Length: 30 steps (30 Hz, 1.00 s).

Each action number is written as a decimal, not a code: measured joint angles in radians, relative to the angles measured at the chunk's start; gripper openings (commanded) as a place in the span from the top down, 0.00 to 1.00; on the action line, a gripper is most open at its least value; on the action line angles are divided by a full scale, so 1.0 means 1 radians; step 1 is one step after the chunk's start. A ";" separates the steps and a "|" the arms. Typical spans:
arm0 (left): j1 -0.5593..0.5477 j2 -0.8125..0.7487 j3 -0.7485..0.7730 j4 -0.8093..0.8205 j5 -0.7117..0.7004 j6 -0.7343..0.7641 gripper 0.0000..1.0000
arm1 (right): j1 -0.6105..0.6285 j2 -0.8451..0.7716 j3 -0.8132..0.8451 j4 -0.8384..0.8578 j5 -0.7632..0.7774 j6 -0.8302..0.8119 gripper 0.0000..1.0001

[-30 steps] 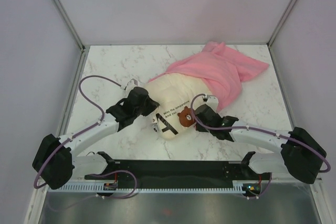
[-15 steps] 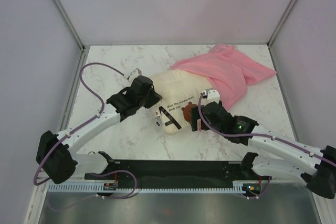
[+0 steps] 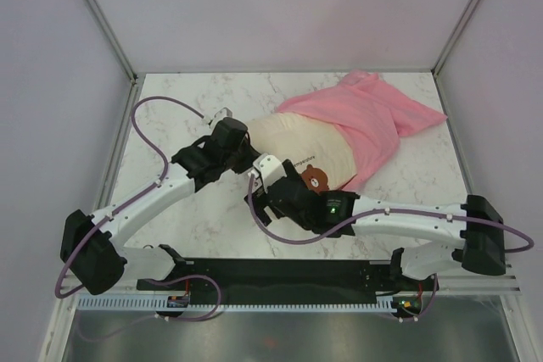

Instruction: Put the pillow into the pillowcase

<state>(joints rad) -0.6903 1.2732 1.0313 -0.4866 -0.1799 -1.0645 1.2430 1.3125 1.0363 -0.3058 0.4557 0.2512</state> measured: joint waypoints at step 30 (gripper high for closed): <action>0.006 -0.063 0.035 -0.038 0.038 0.049 0.33 | 0.032 0.248 -0.079 0.272 0.630 -0.143 1.00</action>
<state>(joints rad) -0.6838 1.2102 1.0664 -0.5247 -0.1417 -1.0153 1.2751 1.5604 0.9573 -0.0341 1.0859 0.1078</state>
